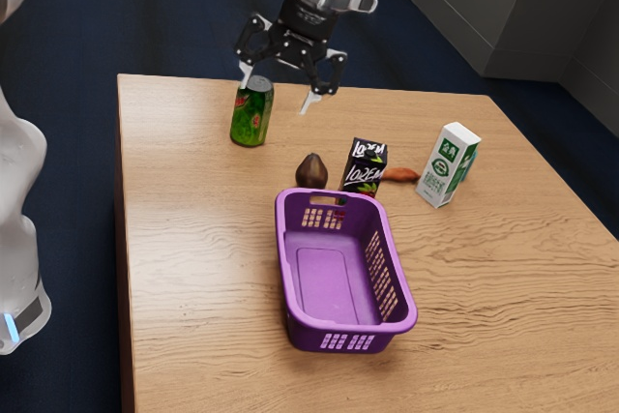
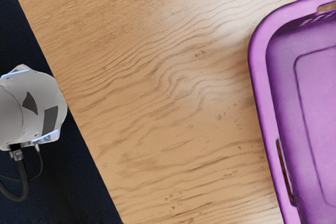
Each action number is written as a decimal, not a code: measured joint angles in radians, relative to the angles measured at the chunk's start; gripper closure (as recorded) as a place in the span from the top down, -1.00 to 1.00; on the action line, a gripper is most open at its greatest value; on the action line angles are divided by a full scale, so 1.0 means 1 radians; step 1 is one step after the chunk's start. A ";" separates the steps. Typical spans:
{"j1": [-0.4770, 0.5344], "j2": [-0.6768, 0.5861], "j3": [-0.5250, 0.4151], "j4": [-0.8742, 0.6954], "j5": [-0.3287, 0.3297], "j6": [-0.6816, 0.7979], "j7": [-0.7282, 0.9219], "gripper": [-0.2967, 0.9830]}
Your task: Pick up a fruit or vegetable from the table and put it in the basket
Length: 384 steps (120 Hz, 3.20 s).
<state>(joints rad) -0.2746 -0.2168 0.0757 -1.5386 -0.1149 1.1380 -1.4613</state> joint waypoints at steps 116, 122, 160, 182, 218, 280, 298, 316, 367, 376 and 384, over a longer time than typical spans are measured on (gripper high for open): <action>-0.019 -0.047 0.153 -0.381 0.303 0.533 0.632 0.54; -0.016 -0.038 0.153 -0.401 0.312 0.599 0.719 0.54; 0.032 -0.022 0.156 -0.555 0.341 0.920 1.146 0.54; 0.031 -0.060 0.157 -0.606 0.344 0.976 1.308 0.54; 0.053 -0.021 0.159 -0.657 0.336 1.023 1.487 0.54; 0.108 0.066 0.159 -0.657 0.324 1.146 1.647 0.53; 0.124 0.100 0.159 -0.658 0.297 1.177 1.673 0.53; 0.130 0.123 0.159 -0.658 0.279 1.200 1.693 0.53; 0.128 0.115 0.159 -0.693 0.248 1.221 1.727 0.53; 0.129 0.101 0.159 -0.706 0.242 1.222 1.731 0.53; 0.129 0.096 0.159 -0.710 0.238 1.223 1.734 0.53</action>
<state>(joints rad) -0.1451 -0.1205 0.2347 -2.2486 0.1232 2.3607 0.2730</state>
